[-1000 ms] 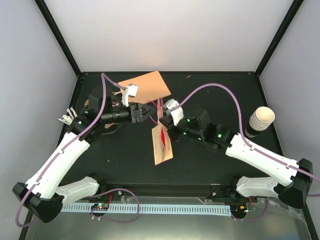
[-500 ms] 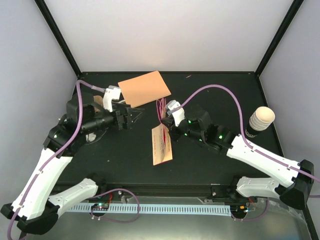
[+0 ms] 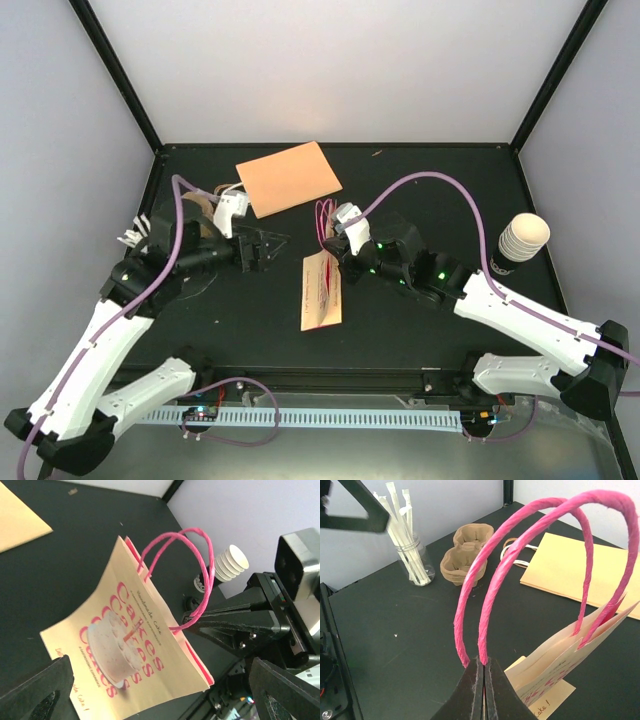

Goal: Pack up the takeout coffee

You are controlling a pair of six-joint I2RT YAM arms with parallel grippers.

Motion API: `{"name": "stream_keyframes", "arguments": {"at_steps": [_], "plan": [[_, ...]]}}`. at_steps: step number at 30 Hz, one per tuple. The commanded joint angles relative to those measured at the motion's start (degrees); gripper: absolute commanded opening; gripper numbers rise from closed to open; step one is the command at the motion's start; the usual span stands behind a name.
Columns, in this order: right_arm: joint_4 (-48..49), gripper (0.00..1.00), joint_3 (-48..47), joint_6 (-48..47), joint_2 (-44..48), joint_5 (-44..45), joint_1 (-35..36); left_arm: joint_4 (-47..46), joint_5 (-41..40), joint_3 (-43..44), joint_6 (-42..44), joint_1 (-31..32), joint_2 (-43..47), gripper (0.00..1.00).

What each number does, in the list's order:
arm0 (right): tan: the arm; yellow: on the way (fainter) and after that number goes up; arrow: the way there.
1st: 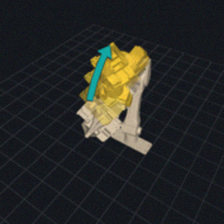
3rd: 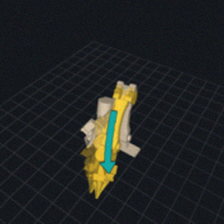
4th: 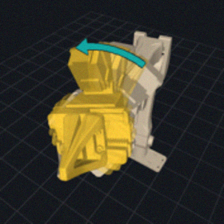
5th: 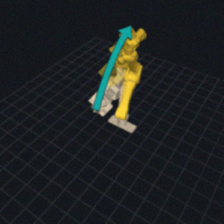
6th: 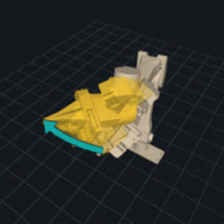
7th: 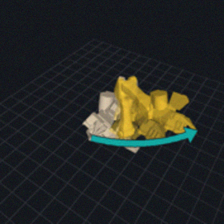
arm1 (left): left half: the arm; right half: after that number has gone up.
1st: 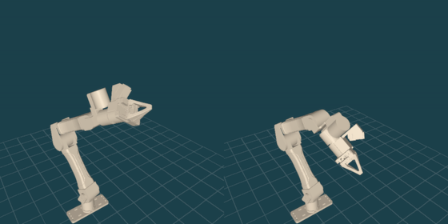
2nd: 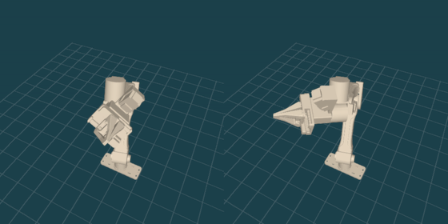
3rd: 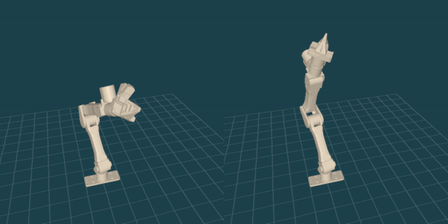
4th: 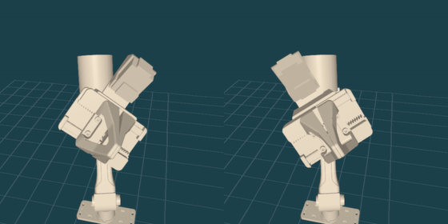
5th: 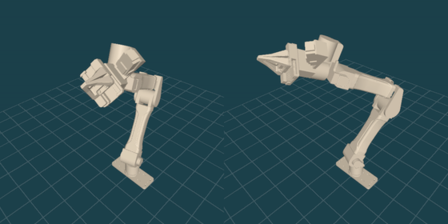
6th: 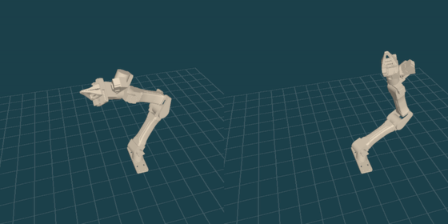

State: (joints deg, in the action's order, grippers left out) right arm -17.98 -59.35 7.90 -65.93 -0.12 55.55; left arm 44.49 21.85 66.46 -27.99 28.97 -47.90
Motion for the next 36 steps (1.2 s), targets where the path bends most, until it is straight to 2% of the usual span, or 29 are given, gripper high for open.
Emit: {"name": "stream_keyframes", "arguments": {"at_steps": [1, 9, 20, 24, 29, 33, 36], "plan": [[2.0, 0.01, 0.1, -0.7, 1.1, -0.7, 0.2, -7.0, 8.3, -1.5, -2.6, 0.1, -2.6, 0.97], [1.9, 0.01, -0.1, -1.3, 1.1, -2.2, 0.2, -14.6, 13.7, -1.1, -3.6, 1.1, -9.4, 0.73], [1.6, 0.01, -0.3, -2.1, 0.6, -3.2, 0.2, -19.0, 16.0, 0.2, -4.2, 2.0, -13.9, 0.46], [1.5, 0.01, -0.4, -2.2, 0.4, -3.4, 0.2, -20.9, 17.6, 0.3, -4.9, 2.1, -15.1, 0.41], [1.6, 0.01, -0.4, -2.2, 0.4, -3.5, 0.2, -21.3, 17.8, 0.7, -4.9, 2.1, -16.1, 0.32], [1.6, 0.01, -0.2, -2.0, 0.6, -2.6, 0.2, -20.8, 18.0, 1.1, -4.6, 2.0, -16.2, 0.14], [1.8, 0.01, 0.4, -1.4, 1.4, -0.6, 0.2, -20.1, 16.4, 1.1, -4.3, 1.9, -15.2, 0.11]]}}
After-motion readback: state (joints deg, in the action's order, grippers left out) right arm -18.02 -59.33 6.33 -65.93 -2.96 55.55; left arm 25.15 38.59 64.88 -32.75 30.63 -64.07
